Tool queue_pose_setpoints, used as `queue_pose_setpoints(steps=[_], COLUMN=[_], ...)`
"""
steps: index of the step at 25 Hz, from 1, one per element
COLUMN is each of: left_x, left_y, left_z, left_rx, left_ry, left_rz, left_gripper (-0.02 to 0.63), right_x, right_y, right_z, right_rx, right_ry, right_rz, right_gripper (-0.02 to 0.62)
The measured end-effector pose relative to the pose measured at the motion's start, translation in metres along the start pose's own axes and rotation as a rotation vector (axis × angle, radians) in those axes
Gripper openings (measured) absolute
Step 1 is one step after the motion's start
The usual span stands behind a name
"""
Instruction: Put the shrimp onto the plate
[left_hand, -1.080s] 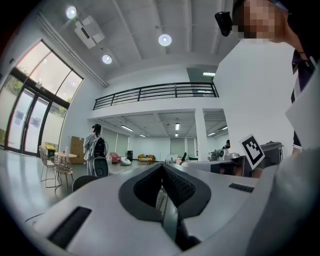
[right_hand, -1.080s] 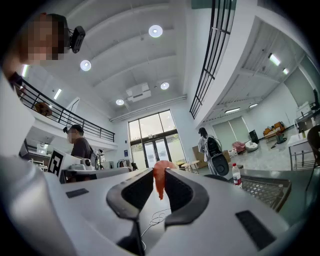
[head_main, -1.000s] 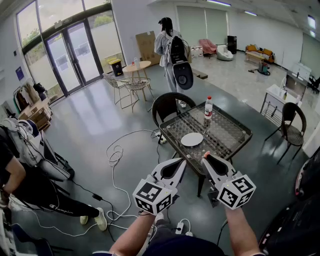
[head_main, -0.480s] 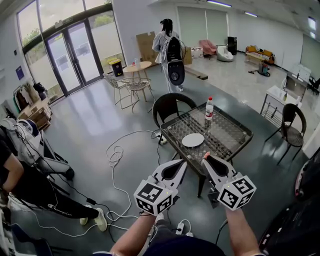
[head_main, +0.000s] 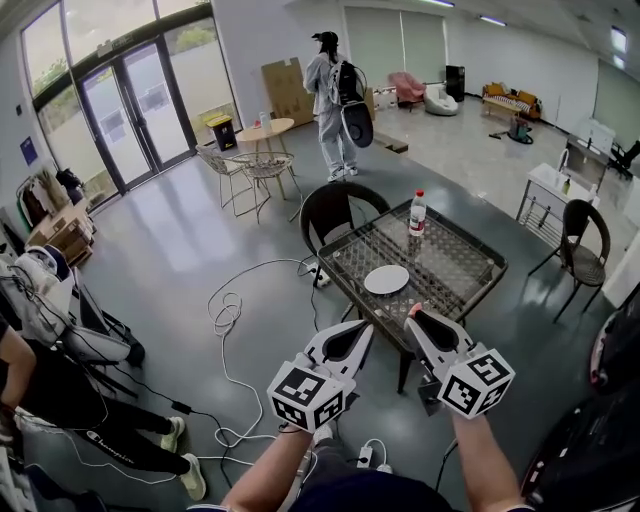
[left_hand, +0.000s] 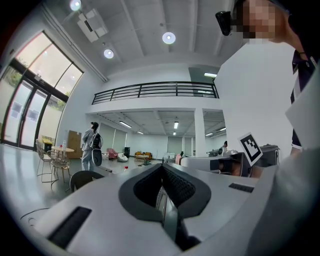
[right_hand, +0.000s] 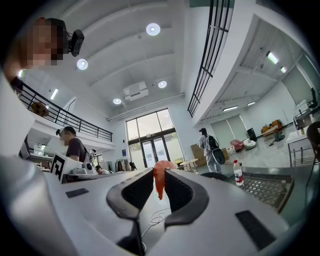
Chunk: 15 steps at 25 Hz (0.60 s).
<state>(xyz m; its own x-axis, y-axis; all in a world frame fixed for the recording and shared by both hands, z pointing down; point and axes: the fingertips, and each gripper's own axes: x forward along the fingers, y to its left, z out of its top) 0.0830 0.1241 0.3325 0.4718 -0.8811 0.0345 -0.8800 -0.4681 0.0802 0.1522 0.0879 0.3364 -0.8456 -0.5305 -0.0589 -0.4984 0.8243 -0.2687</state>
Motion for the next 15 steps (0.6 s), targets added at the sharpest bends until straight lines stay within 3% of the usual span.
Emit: queue_pose_setpoints(steps=[15], left_x=[0.027], left_y=[0.13], left_z=[-0.014], left_rx=[-0.045], left_ry=[0.032], left_rz=[-0.101], left_gripper=[0.009], right_x=[0.127], right_y=[-0.019], right_z=[-0.024], right_rx=[0.002], right_ry=[0.039], right_rz=[-0.091], right_gripper=[0.072])
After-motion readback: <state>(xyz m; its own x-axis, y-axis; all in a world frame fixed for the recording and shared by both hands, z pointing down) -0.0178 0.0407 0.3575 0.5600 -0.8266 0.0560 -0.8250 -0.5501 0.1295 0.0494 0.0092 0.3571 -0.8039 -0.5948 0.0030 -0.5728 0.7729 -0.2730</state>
